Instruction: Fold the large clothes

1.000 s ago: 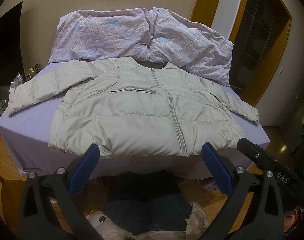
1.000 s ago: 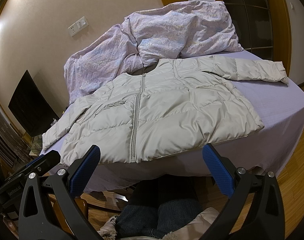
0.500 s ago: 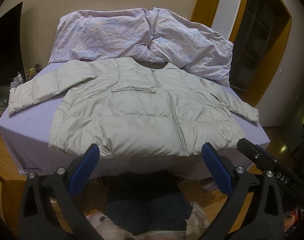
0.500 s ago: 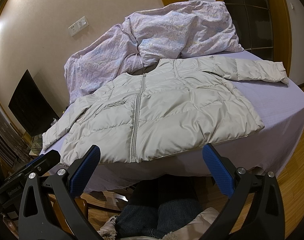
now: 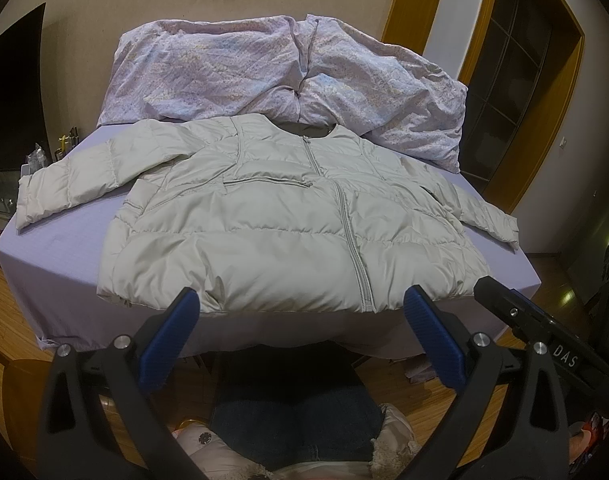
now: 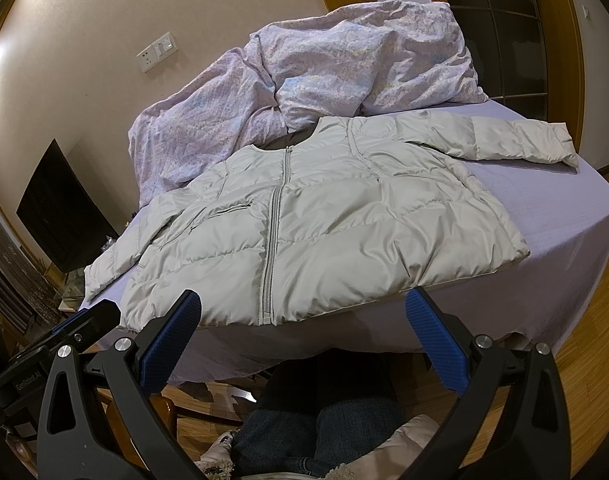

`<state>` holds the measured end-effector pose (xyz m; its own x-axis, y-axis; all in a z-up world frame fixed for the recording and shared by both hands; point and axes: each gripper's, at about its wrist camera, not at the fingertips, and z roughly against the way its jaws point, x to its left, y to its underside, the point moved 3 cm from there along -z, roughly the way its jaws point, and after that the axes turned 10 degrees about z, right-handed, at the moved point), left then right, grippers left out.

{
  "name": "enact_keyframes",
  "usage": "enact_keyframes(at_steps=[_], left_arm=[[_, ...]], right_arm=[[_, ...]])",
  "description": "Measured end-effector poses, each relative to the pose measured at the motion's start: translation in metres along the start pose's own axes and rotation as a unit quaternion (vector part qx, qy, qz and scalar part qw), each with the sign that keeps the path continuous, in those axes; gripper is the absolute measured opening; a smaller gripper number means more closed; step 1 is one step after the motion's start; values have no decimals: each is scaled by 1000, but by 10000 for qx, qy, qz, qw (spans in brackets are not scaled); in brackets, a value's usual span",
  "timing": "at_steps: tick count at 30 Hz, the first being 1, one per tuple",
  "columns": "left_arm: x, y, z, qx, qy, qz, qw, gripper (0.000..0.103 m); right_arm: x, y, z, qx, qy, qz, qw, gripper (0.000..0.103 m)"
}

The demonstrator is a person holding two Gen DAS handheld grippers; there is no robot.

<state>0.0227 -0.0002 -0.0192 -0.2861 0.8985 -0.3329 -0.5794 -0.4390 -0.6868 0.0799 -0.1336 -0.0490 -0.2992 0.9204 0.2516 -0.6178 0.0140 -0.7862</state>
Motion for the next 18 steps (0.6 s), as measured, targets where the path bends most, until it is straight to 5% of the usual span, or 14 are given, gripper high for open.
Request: enact_keyframes(at_steps=[18], left_arm=[[-1,0,-1,11,5,15,10000,101]], right_arm=[[1,0,-1,4,-2,-3,10000,102]])
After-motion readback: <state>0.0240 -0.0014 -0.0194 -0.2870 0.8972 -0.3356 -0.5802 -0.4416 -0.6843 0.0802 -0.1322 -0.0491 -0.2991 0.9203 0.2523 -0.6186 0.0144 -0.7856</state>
